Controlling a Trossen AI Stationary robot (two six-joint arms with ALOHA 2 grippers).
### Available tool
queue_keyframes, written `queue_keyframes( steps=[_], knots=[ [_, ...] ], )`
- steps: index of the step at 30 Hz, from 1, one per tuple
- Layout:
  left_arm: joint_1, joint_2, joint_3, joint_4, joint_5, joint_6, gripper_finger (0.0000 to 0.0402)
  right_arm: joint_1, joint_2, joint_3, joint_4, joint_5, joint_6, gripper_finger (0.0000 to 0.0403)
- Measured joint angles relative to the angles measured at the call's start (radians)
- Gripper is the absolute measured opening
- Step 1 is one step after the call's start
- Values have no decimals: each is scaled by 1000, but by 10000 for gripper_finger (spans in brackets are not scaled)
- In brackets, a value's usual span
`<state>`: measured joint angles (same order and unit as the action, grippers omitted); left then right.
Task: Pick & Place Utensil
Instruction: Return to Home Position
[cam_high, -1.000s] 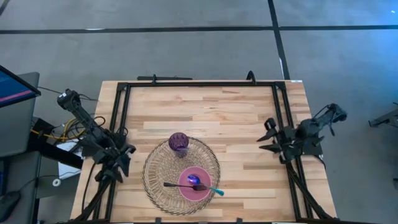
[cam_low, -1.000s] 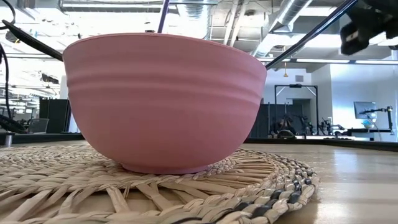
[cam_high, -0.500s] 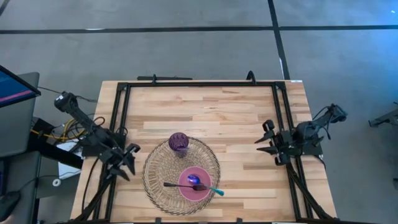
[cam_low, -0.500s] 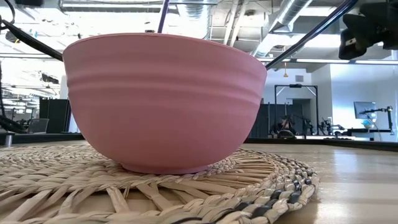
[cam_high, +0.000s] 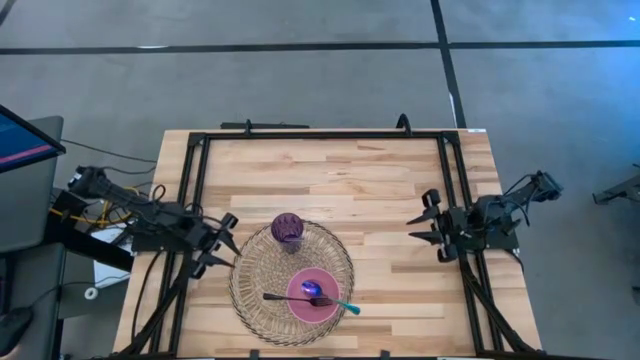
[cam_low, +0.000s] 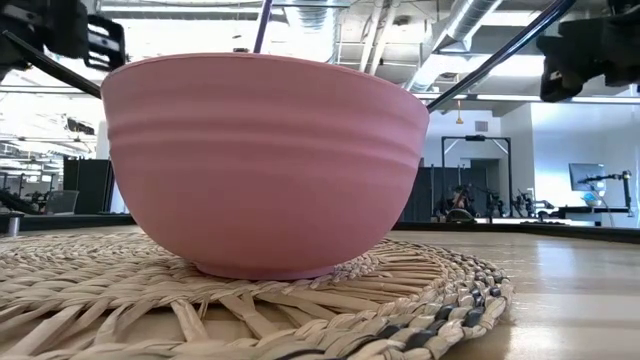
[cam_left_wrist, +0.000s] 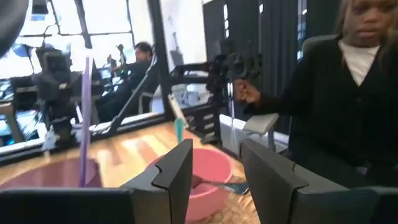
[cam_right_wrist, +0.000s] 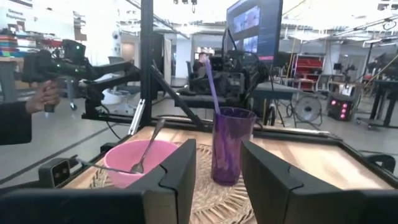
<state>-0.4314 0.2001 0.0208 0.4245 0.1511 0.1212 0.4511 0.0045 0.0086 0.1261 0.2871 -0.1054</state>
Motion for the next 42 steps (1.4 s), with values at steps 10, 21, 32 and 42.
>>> queue_keyframes(
  steps=[10, 21, 32, 42],
  knots=[
    [50, -43, 0, -62, 0, -52, 140, 0, 0, 0, -17, 0, 80, 118],
    [57, -198, 10, -195, -2, -28, 140, 0, 1, -1, -22, 1, 80, 118],
    [89, -199, -16, -250, -23, -40, 140, 0, 1, -1, -30, 1, 80, 118],
    [89, -200, -15, -336, -102, -41, 140, 0, 1, -1, -29, 1, 80, 118]
  ],
)
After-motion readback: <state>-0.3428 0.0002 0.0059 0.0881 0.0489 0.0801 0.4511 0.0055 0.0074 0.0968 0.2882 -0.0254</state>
